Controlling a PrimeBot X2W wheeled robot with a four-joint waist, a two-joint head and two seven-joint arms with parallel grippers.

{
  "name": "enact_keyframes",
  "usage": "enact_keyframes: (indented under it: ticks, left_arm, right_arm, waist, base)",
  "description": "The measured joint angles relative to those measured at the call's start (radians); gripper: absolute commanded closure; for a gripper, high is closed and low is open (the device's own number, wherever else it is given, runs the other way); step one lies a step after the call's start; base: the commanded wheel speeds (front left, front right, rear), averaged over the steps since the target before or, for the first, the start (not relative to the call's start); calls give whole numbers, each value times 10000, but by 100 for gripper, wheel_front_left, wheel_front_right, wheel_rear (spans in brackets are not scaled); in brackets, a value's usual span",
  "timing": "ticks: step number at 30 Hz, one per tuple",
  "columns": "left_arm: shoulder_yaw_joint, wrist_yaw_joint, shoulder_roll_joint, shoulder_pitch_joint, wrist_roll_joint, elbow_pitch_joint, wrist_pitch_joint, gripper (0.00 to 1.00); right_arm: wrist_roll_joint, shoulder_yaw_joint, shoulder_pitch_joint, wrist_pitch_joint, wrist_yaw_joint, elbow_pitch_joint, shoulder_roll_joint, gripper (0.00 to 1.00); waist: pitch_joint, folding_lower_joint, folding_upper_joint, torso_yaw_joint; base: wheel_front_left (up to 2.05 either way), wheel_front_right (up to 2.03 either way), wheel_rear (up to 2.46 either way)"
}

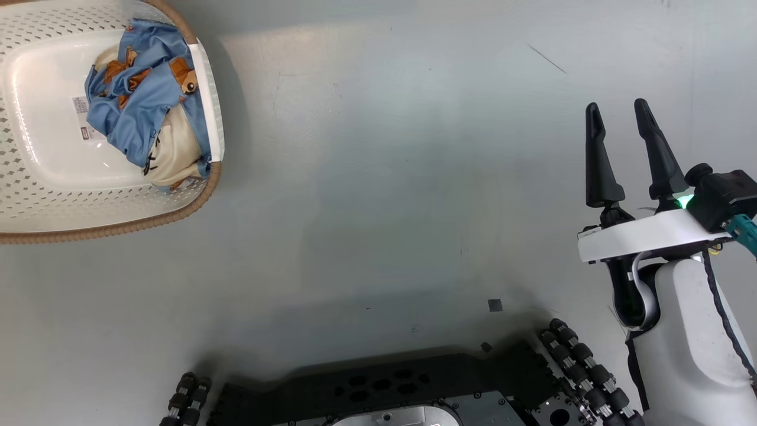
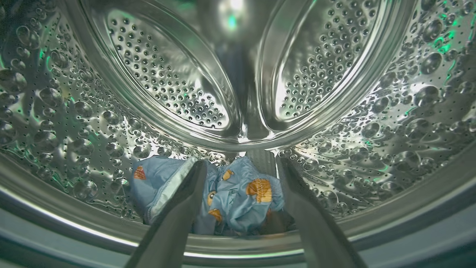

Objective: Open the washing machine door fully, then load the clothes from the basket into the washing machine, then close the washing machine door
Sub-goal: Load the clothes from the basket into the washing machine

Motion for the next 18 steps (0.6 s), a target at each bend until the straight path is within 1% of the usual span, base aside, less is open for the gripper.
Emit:
enact_keyframes:
  ticks: [4, 8, 13, 18]
  left_arm:
    - [-146, 0, -201, 167, 2, 148, -8, 0]
    - [-136, 0, -217, 478, -4, 362, -13, 0]
    - [-111, 0, -368, 884, -161, 535, -48, 0]
    - [-144, 0, -458, 1395, -163, 504, -59, 0]
  right_arm:
    - [-21, -96, -35, 0, 0, 10, 0, 0]
    - [-31, -121, -217, 0, 0, 67, 0, 0]
    - [-48, -180, -241, 0, 0, 207, 0, 0]
    - [-77, -307, -320, 0, 0, 272, 0, 0]
  waist:
    - [-160, 0, 0, 65]
    - [-364, 0, 0, 137]
    - [-714, 0, 0, 225]
    - [-1135, 0, 0, 316]
  base:
    - [0, 0, 0]
    - [0, 0, 0]
    - [0, 0, 0]
    - [0, 0, 0]
